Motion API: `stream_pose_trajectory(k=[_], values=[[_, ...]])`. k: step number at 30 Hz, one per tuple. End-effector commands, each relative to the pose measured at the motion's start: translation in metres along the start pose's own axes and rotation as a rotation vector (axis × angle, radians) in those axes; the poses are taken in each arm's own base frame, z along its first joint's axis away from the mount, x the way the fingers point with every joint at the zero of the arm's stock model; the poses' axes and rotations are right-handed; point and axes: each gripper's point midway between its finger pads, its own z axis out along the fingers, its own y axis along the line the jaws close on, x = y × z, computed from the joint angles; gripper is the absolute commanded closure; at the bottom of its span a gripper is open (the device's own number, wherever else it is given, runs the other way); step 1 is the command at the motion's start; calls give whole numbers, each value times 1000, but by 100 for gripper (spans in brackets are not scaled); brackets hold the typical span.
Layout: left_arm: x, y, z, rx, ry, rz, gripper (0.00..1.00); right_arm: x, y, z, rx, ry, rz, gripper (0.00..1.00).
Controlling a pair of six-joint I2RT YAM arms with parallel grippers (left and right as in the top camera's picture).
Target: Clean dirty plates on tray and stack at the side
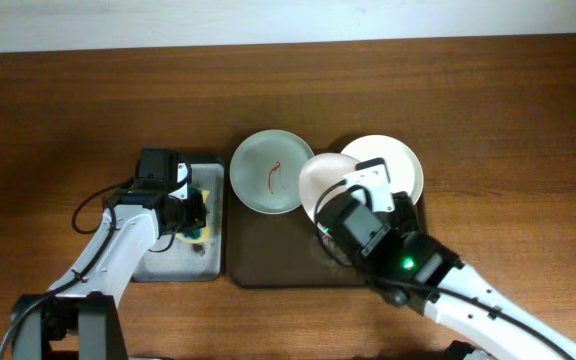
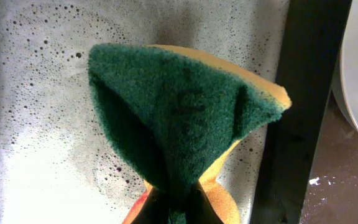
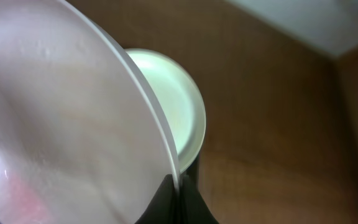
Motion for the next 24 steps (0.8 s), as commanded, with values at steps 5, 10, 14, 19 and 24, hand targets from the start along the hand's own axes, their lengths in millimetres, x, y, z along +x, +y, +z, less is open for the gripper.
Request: stream_pose_trajectory(k=[5, 10, 14, 19, 24], values=[[0, -2, -2, 15, -8, 18, 100, -26, 12, -10, 225, -134, -208, 96], [0, -2, -2, 15, -8, 18, 100, -29, 23, -8, 159, -148, -97, 96], [1, -2, -2, 15, -7, 17, 100, -5, 53, 17, -131, 38, 163, 96], [1, -2, -2, 15, -7, 17, 100, 40, 20, 58, -269, 390, 517, 96], [1, -2, -2, 16, -8, 18, 100, 76, -82, 102, -208, 516, 953, 96]])
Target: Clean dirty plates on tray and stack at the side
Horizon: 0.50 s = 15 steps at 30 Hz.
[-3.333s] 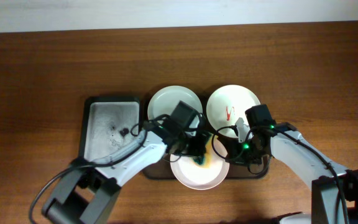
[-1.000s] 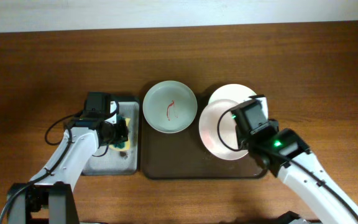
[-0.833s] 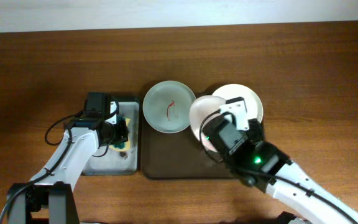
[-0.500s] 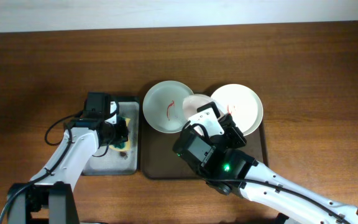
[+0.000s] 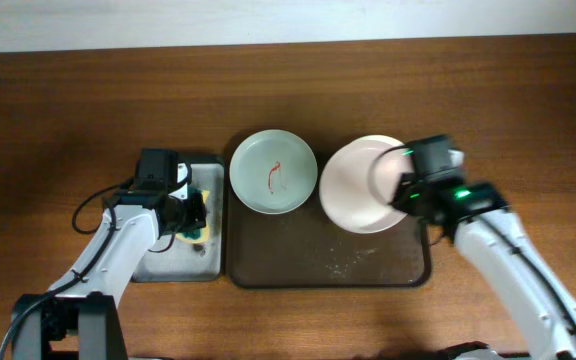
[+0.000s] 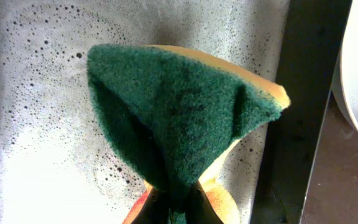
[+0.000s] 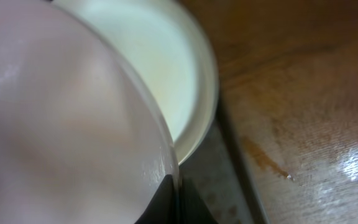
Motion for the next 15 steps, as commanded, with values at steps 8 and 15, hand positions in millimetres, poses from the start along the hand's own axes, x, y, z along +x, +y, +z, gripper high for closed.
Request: stream_pose_trajectory(k=[8, 15], values=[[0, -2, -2, 16, -8, 18, 100, -43, -182, 24, 111, 28, 614, 96], [0, -2, -2, 16, -8, 18, 100, -49, -147, 42, -84, 81, 549, 26]])
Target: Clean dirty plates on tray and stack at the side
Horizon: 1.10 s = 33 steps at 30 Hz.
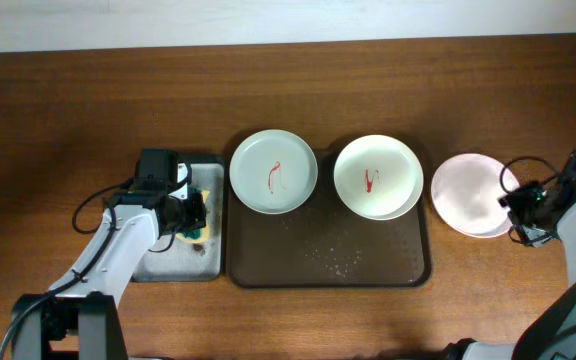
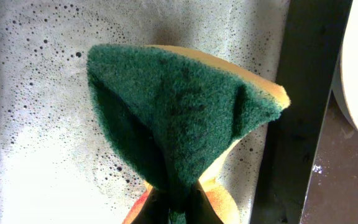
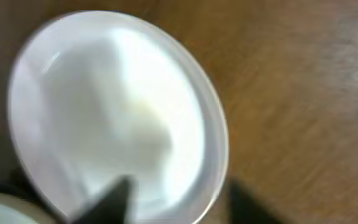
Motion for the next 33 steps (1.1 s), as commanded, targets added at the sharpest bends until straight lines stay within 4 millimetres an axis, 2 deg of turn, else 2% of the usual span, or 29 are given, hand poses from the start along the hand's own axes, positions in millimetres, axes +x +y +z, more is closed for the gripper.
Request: stream_pose_trajectory(k=[1, 3, 4, 6, 9, 12, 15, 17, 19, 21, 26, 32, 33], values=[[0, -2, -3, 16, -8, 18, 100, 21, 53, -4, -229, 87, -175, 25], [0, -2, -3, 15, -8, 18, 100, 47, 99, -15, -410, 127, -381, 26], [0, -2, -3, 15, -8, 18, 100, 59, 115, -19, -448, 136, -465, 27], [0, -2, -3, 15, -8, 18, 100, 99, 154, -26, -517, 141, -721, 28], [0, -2, -3, 16, -8, 18, 100, 159, 200, -30, -570, 106, -971, 28], [0, -2, -3, 15, -7, 18, 100, 213, 234, -35, -606, 28, -1170, 28], [0, -2, -3, 16, -8, 18, 100, 243, 247, -32, -624, 24, -1249, 28], [0, -2, -3, 16, -8, 18, 100, 249, 260, -26, -610, 52, -1269, 28], [0, -2, -2, 15, -7, 18, 100, 251, 271, -12, -588, 80, -1274, 32], [0, -2, -2, 15, -7, 18, 100, 261, 277, 10, -578, 104, -1286, 42], [0, -2, -2, 15, -7, 18, 99, 266, 265, 54, -486, 149, -1238, 54], [0, -2, -3, 16, -8, 18, 99, 295, 255, 58, -455, 204, -1265, 74], [1, -2, -2, 15, -7, 17, 100, 300, 250, 63, -438, 227, -1249, 83]])
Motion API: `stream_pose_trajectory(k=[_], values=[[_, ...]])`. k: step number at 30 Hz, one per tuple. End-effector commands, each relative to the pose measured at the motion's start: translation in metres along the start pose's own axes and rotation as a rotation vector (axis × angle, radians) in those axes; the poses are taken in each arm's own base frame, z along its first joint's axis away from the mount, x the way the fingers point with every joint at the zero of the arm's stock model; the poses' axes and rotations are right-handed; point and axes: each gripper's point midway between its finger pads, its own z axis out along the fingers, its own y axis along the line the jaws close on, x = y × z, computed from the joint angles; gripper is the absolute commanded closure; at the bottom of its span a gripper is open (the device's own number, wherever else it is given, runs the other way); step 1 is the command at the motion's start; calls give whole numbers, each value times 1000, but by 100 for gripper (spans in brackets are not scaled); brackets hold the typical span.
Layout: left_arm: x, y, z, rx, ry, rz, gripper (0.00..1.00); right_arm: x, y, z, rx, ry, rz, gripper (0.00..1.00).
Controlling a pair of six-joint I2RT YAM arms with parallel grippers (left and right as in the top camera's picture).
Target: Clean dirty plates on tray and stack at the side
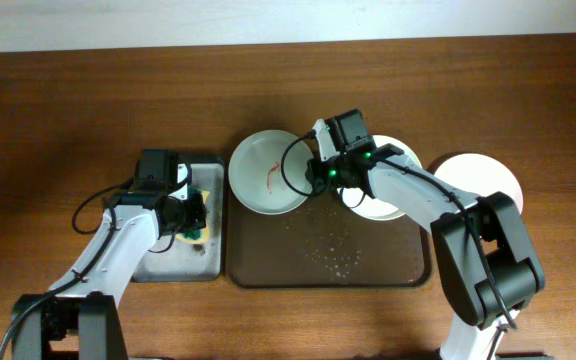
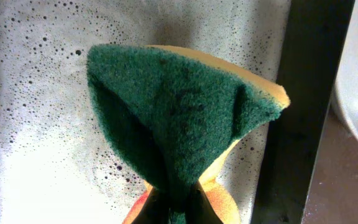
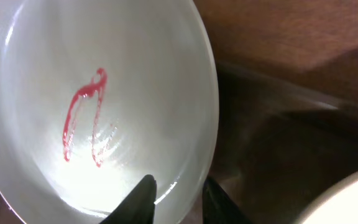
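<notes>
Two dirty plates lie on the dark tray (image 1: 328, 268). The left plate (image 1: 263, 172) (image 3: 73, 112) carries a red smear (image 3: 82, 121). My right arm partly covers the right plate (image 1: 393, 200). My right gripper (image 1: 315, 176) (image 3: 180, 194) is open at the left plate's right rim, with one finger inside the rim and one outside. A clean white plate (image 1: 480, 175) rests on the table to the right of the tray. My left gripper (image 1: 194, 214) (image 2: 173, 208) is shut on the green-and-yellow sponge (image 2: 179, 112) over the soapy basin (image 1: 163, 262).
The grey basin (image 2: 36, 124) holds foamy water and stands against the tray's left edge. Water drops speckle the tray floor (image 1: 333, 250). Bare wooden table (image 1: 68, 100) surrounds everything.
My right gripper was at the far right of the table by the clean plate. Now it is open astride the right rim of the red-smeared left plate. The left gripper and sponge are unchanged.
My right gripper first held a clean plate over the tray, then over the right dirty plate. That plate then lay on the table right of the tray, with the gripper open beside it. The gripper is now at the left dirty plate. My left gripper held the sponge throughout.
</notes>
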Motion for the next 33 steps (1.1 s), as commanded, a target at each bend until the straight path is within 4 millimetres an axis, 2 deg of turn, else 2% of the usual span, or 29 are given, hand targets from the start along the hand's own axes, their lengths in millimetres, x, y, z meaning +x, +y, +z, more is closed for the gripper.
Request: stream_pose_trajectory(k=[1, 4, 6, 7, 8, 9, 10, 11, 12, 13, 15, 16, 18, 22, 28, 29, 32, 33], values=[[-1, -2, -3, 16, -9, 18, 100, 10, 2, 12, 14, 42, 53, 95], [-1, -2, -3, 16, -9, 18, 99, 22, 4, -6, 28, 98, 69, 96], [-1, -2, -3, 16, -10, 18, 99, 47, 7, -32, 42, 198, 97, 96], [-1, -2, -3, 16, -10, 18, 99, 67, 11, -45, 36, 284, 134, 96], [-1, -2, -3, 16, -10, 18, 99, 85, 14, -52, 33, 362, 186, 96], [-1, -2, -3, 16, -10, 18, 99, 94, 16, -56, 29, 402, 213, 96], [-1, -2, -3, 16, -10, 18, 99, 109, 17, -62, 32, 466, 234, 91], [-1, -2, -3, 16, -10, 18, 99, 115, 19, -65, 23, 494, 245, 64], [-1, -2, -3, 16, -10, 18, 99, 115, 17, -65, 32, 495, 243, 42], [-1, -2, -3, 16, -10, 18, 99, 110, 9, -62, 73, 464, 226, 41], [-1, -2, -3, 17, -9, 18, 99, 96, -11, -56, 178, 389, 186, 44], [0, -2, -3, 17, -9, 18, 99, 91, -12, -53, 182, 370, 181, 48], [0, -2, -3, 17, -9, 18, 99, 95, -12, -49, 175, 379, 182, 66], [-1, -3, -3, 19, -9, 18, 99, 113, -4, -43, 156, 426, 170, 66], [-1, -3, -3, 19, -9, 18, 99, 112, -2, -41, 147, 418, 165, 66], [0, -3, -3, 20, -9, 18, 99, 112, -1, -41, 146, 417, 164, 71], [0, -3, -3, 20, -9, 18, 99, 113, -1, -36, 144, 419, 160, 75], [0, -3, -3, 20, -9, 18, 100, 114, -2, -33, 146, 422, 159, 81]])
